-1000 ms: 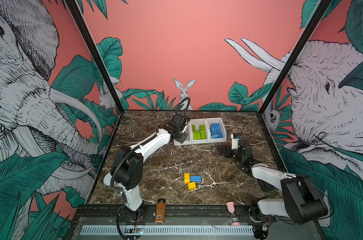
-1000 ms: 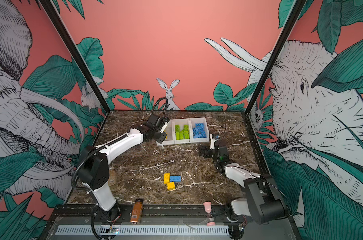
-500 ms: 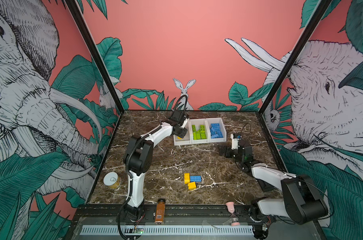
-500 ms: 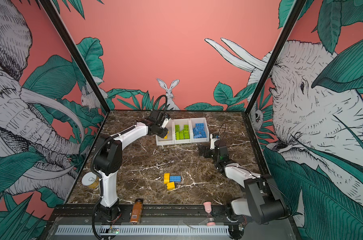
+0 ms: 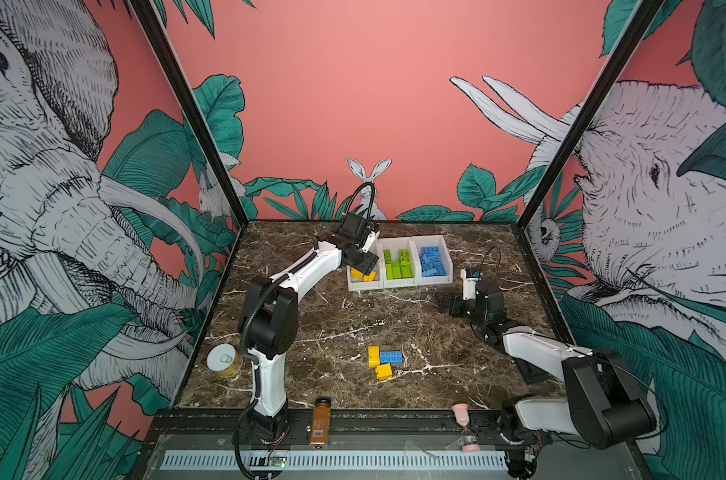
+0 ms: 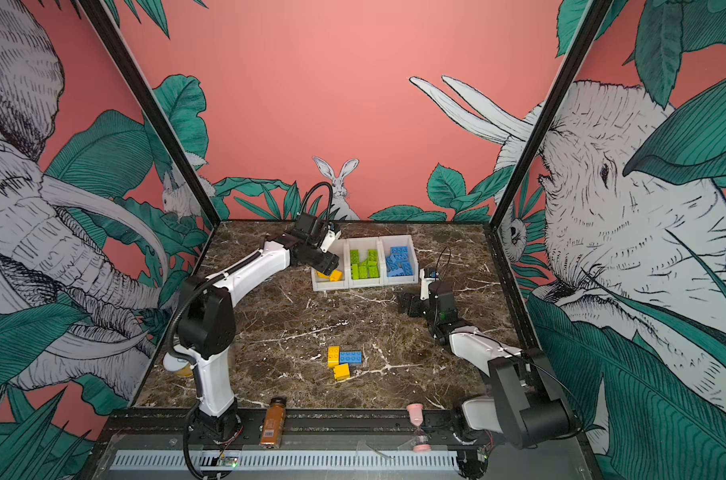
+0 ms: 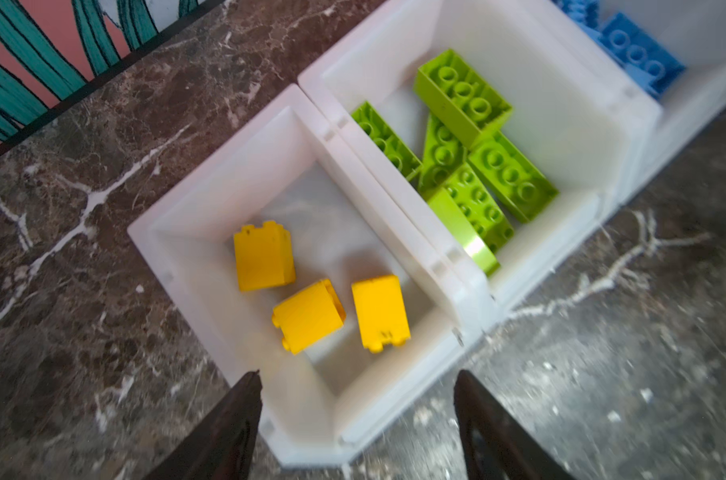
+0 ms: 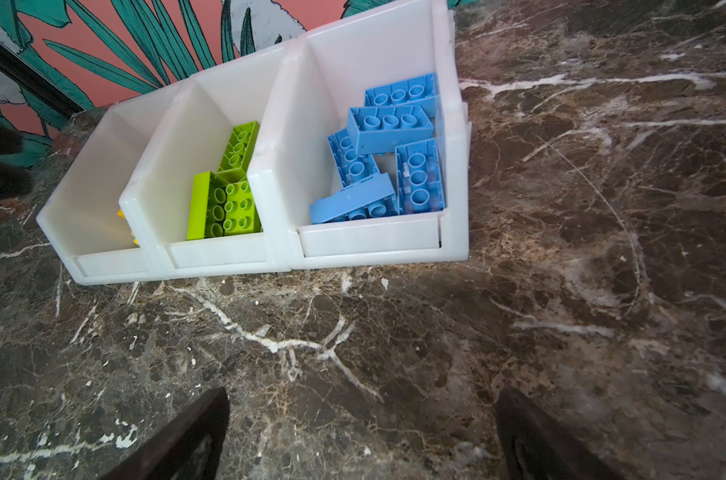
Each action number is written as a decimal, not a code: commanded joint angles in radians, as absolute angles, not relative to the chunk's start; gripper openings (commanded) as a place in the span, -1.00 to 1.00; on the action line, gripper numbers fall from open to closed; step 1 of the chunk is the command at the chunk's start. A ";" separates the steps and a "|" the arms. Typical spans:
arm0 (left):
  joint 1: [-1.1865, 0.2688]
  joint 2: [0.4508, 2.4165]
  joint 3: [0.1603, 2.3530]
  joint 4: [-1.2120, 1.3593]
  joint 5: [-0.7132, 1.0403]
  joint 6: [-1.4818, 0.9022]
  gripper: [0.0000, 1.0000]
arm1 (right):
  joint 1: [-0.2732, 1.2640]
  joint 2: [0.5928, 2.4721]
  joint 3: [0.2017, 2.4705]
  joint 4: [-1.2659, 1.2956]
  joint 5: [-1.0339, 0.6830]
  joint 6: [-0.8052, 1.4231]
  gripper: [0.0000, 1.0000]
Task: Sort the legos into containers by color
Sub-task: 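Drop the yellow brick into the yellow compartment with the left gripper, then move the left gripper to the yellow bricks beside the light-blue brick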
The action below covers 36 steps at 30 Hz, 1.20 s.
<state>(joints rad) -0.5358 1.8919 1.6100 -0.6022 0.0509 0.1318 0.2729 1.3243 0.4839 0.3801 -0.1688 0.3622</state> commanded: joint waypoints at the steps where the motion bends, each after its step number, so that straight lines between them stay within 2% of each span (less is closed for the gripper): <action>1: -0.648 1.702 1.478 -0.766 0.059 0.122 0.51 | 0.275 1.298 0.502 0.398 -0.164 0.355 0.96; 7: -0.829 1.463 1.111 -0.735 0.205 -0.019 0.50 | 0.275 1.313 0.505 0.404 -0.170 0.362 0.96; 14: -1.077 1.286 0.858 -0.544 0.083 -0.130 0.50 | 0.275 1.310 0.505 0.395 -0.158 0.345 0.96; 18: -1.134 1.261 0.826 -0.468 0.022 -0.141 0.52 | 0.275 1.314 0.505 0.395 -0.156 0.343 0.96; 27: -1.198 1.395 0.871 -0.476 0.026 -0.099 0.47 | 0.275 1.313 0.508 0.390 -0.160 0.337 0.96; 36: -1.201 1.442 0.865 -0.470 0.085 -0.120 0.26 | 0.275 1.311 0.509 0.386 -0.161 0.336 0.96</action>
<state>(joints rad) -1.1961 1.4349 0.8520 -0.4725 0.0563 -0.1089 0.2729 1.3170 0.4839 0.3756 -0.1680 0.3477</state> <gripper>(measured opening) 0.634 0.981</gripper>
